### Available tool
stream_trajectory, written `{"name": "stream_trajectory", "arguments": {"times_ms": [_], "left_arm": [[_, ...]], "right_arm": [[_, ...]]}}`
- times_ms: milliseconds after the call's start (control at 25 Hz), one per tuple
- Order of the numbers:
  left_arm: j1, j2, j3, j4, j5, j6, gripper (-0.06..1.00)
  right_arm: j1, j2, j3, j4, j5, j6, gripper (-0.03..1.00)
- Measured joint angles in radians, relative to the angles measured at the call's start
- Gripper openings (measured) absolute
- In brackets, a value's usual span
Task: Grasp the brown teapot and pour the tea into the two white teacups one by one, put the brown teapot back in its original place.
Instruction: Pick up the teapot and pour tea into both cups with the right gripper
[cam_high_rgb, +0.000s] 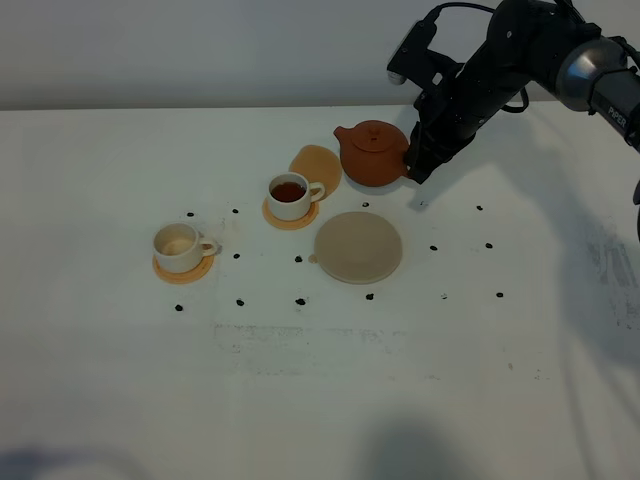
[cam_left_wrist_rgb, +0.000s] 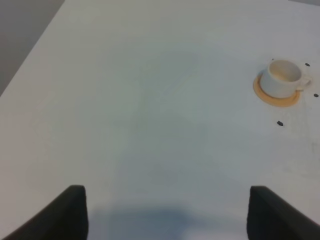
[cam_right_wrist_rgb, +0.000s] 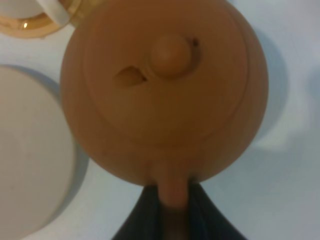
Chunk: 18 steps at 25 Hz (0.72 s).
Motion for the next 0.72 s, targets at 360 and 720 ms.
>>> {"name": "stream_trajectory", "arguments": {"times_ms": [360,720], "left_arm": [[0.000,0.000,0.000,0.000,0.000,0.000,0.67],[0.000,0.000,0.000,0.000,0.000,0.000,0.67]], "right_arm": [[0.000,-0.011,0.000,0.000,0.035,-0.003,0.09],[0.027,-0.087,0.000,0.007,0.086,-0.001,0.09]]}}
